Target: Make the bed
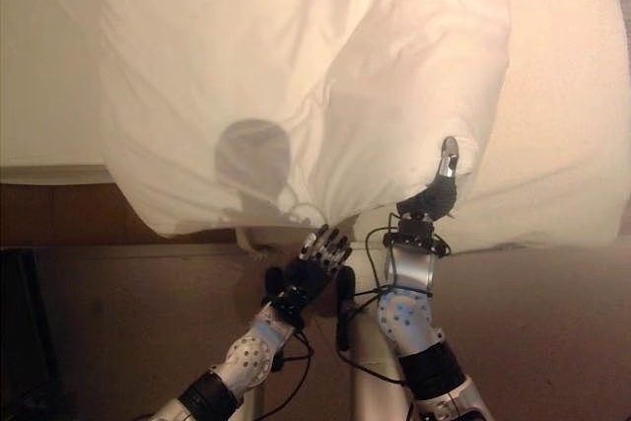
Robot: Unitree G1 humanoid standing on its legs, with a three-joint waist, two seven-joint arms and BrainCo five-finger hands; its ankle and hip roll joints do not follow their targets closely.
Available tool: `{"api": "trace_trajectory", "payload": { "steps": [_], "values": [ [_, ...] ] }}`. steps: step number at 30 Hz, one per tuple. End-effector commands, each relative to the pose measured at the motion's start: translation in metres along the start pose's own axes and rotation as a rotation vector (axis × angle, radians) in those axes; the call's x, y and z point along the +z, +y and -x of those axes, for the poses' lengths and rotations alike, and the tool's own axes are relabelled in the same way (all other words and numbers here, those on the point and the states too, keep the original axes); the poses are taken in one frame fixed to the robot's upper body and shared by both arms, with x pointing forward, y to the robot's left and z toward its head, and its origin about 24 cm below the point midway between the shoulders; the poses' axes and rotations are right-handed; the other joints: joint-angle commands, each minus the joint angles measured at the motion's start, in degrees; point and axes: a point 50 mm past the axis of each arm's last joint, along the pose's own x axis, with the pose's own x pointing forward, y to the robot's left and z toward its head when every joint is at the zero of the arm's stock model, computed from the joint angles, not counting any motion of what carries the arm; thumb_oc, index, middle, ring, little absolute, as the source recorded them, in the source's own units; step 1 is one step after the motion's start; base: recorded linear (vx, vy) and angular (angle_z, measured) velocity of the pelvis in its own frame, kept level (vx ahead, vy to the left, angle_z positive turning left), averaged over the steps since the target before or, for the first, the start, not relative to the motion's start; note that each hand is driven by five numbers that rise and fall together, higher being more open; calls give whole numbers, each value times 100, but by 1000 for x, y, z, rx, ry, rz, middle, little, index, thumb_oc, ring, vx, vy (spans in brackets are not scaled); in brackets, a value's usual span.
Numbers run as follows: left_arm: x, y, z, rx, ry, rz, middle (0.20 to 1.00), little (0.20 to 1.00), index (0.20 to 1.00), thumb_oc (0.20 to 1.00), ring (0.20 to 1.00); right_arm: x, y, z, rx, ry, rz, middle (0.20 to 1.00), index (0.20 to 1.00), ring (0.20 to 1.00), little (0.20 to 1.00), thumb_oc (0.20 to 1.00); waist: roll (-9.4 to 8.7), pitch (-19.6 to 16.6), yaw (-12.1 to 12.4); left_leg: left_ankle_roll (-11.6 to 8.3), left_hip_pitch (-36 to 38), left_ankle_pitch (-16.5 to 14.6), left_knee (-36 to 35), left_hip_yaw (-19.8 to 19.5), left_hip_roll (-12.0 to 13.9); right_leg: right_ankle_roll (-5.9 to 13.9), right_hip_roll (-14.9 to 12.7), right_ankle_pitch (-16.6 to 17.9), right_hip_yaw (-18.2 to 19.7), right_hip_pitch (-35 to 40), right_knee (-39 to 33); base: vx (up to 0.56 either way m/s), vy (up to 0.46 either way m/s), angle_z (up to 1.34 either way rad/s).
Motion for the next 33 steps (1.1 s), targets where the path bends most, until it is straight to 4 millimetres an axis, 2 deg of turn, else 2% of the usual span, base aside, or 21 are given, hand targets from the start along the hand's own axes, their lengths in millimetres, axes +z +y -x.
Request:
{"api": "trace_trajectory", "payload": {
  "steps": [1, 3, 4, 5, 7, 13, 22, 27, 33],
  "values": [
    [-36, -23, -9, -83, 106, 11, 1000, 1000, 1000, 1000, 1000, 6, 43, 1, 233, -84, -47, 200, 200, 200, 200, 200, -204, -354, -67, 171, -222, -813, 618, 82, -118, 863, -176, 404, 153, 147, -747, 0, 0, 0],
    [-36, -23, -9, -83, 106, 11, 1000, 1000, 1000, 1000, 1000, 6, 43, 1, 233, -83, -47, 200, 200, 200, 200, 200, -203, -354, -68, 171, -223, -814, 619, 82, -118, 863, -176, 403, 153, 145, -746, 0, 0, 0],
    [-37, -37, -20, -121, 101, 16, 1000, 1000, 1000, 1000, 1000, 4, 44, 1, 238, -81, -62, 200, 200, 200, 200, 200, -241, -385, -108, 157, -236, -788, 595, 92, -113, 861, -169, 415, 172, 118, -749, 0, 0, 0],
    [-37, -37, -20, -121, 101, 16, 1000, 1000, 1000, 1000, 1000, 4, 44, 1, 238, -81, -62, 200, 200, 200, 200, 200, -240, -386, -108, 157, -238, -788, 595, 92, -113, 861, -169, 415, 172, 116, -749, 0, 0, 0],
    [-32, -52, -30, -157, 64, 24, 1000, 1000, 1000, 1000, 1000, 2, 45, 2, 241, -80, -76, 200, 200, 200, 200, 200, -277, -384, -162, 139, -244, -774, 594, 113, -91, 861, -151, 417, 184, 103, -754, 0, 0, 0],
    [-30, -56, -35, -156, 42, 23, 1000, 1000, 1000, 1000, 1000, 3, 46, 1, 247, -85, -66, 200, 200, 200, 200, 200, -292, -375, -213, 138, -226, -775, 579, 138, -73, 859, -137, 420, 215, 100, -771, 0, 0, 0],
    [-35, -32, -24, -118, 79, 33, 1000, 1000, 1000, 1000, 1000, 11, 46, -1, 261, -118, -49, 200, 200, 200, 200, 200, -255, -355, -194, 133, -249, -779, 595, 145, -68, 870, -140, 448, 196, 104, -790, 0, 0, 0],
    [-33, -26, -18, -124, 82, 40, 1000, 1000, 1000, 1000, 1000, 16, 46, -1, 274, -131, -42, 200, 200, 200, 200, 200, -226, -353, -157, 138, -260, -787, 600, 135, -79, 871, -149, 448, 178, 94, -787, 0, 0, 0],
    [-32, -11, -1, -117, 111, 26, 1000, 1000, 1000, 1000, 1000, 22, 48, 1, 304, -141, -14, 200, 200, 200, 200, 200, -172, -290, -68, 167, -282, -797, 618, 109, -106, 875, -157, 441, 152, 71, -730, 0, 0, 0]
  ]
}}
